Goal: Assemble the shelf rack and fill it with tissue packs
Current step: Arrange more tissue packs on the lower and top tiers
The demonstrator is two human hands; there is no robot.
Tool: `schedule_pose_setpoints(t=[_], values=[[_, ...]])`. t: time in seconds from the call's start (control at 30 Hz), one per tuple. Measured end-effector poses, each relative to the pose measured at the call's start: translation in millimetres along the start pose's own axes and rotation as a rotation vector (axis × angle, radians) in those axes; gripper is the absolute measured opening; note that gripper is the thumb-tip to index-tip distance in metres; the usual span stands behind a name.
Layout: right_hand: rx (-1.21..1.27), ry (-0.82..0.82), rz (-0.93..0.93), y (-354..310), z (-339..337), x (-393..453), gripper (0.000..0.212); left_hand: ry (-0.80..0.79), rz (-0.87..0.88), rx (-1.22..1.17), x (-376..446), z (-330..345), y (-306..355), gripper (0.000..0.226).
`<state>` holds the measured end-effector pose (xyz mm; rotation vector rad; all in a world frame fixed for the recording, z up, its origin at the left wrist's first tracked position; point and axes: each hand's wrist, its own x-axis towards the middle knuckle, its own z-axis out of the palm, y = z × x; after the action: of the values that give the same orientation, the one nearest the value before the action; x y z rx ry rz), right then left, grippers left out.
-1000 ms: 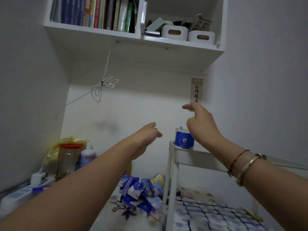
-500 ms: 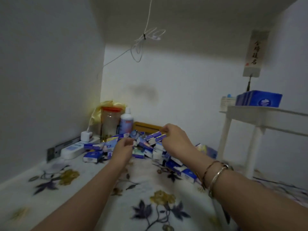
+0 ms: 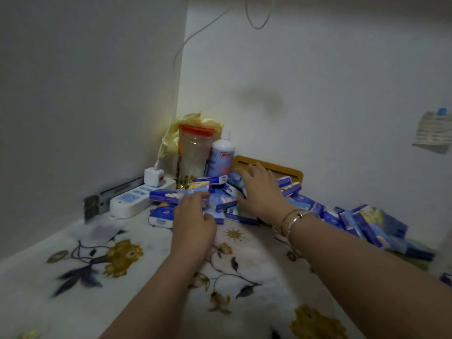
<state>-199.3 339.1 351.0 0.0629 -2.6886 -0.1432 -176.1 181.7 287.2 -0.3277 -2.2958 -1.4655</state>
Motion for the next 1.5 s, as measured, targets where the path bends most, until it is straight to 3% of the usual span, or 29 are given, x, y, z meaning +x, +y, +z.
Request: schedule_pose_setpoints(t=[0.13,0.27,0.4,0.57,0.7,0.83,0.97,1.1,1.23,1.3,1.37,1.5], values=[[-0.05,-0.194,0.043,-6.6,9.1,32.8,0.086,-0.046,0.007,0.379,3.6,1.0,-10.2,0.049],[-0.044,-0.353,0.104,-3.9,21.5,45.9,0.089,-0.167,-0.047,0.502,5.4,3.2,-7.5,0.059],[-0.084,-0.209,0.091,-1.7,29.6,39.2,0.07,-0.209,-0.028,0.563,6.5,5.4,-9.0,0.051],[0.101,-0.043,0.021,-1.6,25.9,17.4,0.065,0.005,0.067,0.488,7.7,2.4,-8.4,0.019],[0.257,-0.04,-0.084,-3.1,15.3,-8.1,0.067,0.081,0.118,0.52,2.3,-6.2,3.8,0.016],[0.467,0.009,-0.066,-4.5,-4.9,-41.2,0.067,0.133,0.179,0.338,-8.0,-8.7,16.4,0.022],[0.748,0.094,0.061,-1.5,-34.1,-69.2,0.068,0.118,0.114,-0.004,-20.4,-11.7,35.3,0.027],[1.088,0.237,0.187,4.0,-67.1,-99.4,0.065,0.026,0.097,-0.255,-38.9,-11.5,51.3,0.03],[1.363,0.277,0.3,13.3,-99.5,-133.4,0.062,-0.155,0.243,-0.268,-71.0,0.9,79.6,0.029],[1.476,0.29,0.326,19.3,-113.6,-149.8,0.06,-0.291,0.176,-0.366,-90.7,2.0,103.8,0.02],[1.538,0.305,0.344,23.3,-125.0,-166.3,0.061,-0.46,-0.018,-0.546,-109.3,1.3,127.1,0.011],[1.565,0.286,0.359,25.8,-137.8,-192.3,0.067,-0.688,-0.299,-0.739,-130.7,1.9,154.2,0.045]])
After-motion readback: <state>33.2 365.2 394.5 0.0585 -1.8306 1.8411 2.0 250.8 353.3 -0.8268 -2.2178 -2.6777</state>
